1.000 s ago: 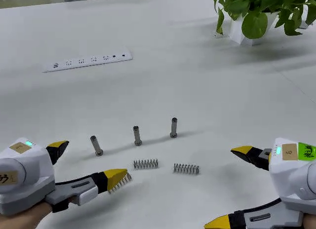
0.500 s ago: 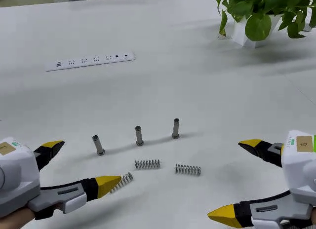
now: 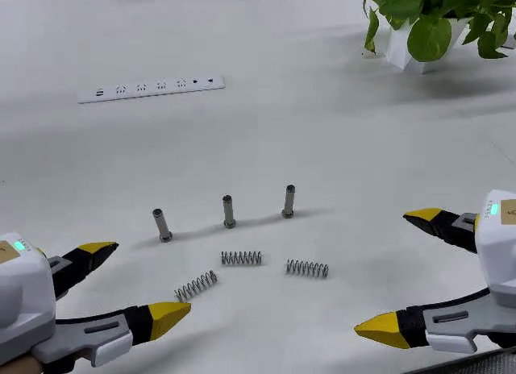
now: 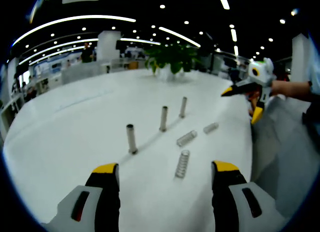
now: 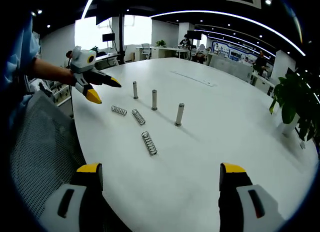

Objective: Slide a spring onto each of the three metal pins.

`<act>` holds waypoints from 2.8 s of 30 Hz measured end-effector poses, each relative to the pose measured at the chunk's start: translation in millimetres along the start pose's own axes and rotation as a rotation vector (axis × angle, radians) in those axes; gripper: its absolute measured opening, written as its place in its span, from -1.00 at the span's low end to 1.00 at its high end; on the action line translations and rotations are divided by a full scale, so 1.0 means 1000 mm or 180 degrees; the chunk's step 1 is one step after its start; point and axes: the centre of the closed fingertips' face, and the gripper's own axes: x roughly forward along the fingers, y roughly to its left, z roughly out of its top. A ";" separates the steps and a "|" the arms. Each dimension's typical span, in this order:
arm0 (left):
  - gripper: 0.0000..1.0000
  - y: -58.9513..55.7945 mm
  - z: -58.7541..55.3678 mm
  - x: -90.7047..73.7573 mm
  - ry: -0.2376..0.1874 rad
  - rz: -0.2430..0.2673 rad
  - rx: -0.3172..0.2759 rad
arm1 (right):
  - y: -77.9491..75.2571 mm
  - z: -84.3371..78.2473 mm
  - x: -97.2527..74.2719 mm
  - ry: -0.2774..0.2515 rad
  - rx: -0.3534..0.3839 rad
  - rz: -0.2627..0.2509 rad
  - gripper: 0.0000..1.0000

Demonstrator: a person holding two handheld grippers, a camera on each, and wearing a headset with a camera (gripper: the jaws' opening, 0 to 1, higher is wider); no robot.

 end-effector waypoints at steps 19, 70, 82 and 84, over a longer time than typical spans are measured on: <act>-0.31 -0.016 -0.025 0.023 0.0053 -0.0085 0.0030 | -0.002 -0.007 -0.006 0.0035 0.0035 -0.0032 0.96; -0.80 -0.016 -0.030 0.036 0.1203 -0.0257 0.0855 | 0.009 -0.013 -0.003 0.0067 0.0063 0.0003 0.95; -0.80 -0.020 -0.024 0.033 0.0769 -0.0171 0.0538 | 0.014 -0.012 -0.001 0.0078 0.0036 0.0043 0.94; -0.80 -0.021 -0.018 0.033 0.0639 -0.0160 0.0539 | 0.014 -0.011 -0.001 0.0094 0.0024 0.0053 0.94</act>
